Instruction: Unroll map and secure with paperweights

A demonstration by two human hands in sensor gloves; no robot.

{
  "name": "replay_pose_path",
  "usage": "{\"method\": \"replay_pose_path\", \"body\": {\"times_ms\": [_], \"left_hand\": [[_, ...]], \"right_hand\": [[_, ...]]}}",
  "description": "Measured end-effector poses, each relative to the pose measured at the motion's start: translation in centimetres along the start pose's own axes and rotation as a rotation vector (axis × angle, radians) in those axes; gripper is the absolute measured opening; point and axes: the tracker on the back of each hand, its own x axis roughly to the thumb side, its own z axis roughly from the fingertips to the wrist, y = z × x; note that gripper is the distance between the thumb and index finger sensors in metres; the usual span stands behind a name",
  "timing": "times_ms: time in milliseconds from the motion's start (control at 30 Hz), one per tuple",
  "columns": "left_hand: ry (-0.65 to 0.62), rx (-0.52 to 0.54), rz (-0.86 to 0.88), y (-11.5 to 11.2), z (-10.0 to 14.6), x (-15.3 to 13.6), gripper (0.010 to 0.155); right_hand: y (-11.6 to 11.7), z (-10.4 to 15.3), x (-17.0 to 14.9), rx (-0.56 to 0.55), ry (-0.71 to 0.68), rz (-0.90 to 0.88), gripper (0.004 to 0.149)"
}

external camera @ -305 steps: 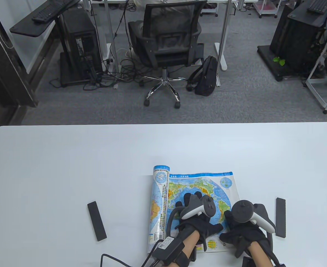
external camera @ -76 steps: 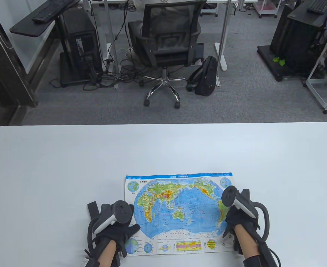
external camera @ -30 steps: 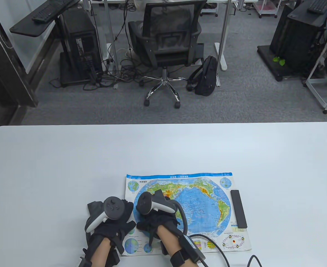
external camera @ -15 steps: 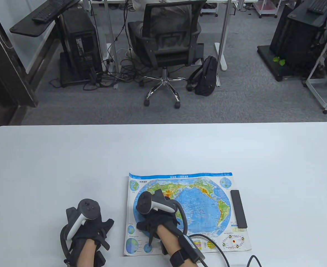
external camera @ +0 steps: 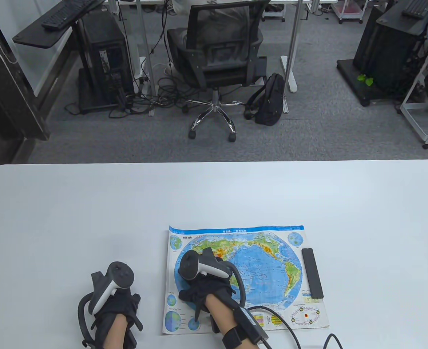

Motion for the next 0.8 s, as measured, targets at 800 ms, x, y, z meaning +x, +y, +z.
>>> {"method": "replay_pose_path", "body": {"times_ms": [800], "left_hand": [[-0.230,0.304,0.349,2.7,3.1,3.1,0.068]], "right_hand": [[-0.1,0.0,0.0,0.037,0.005,0.000,0.064]]}}
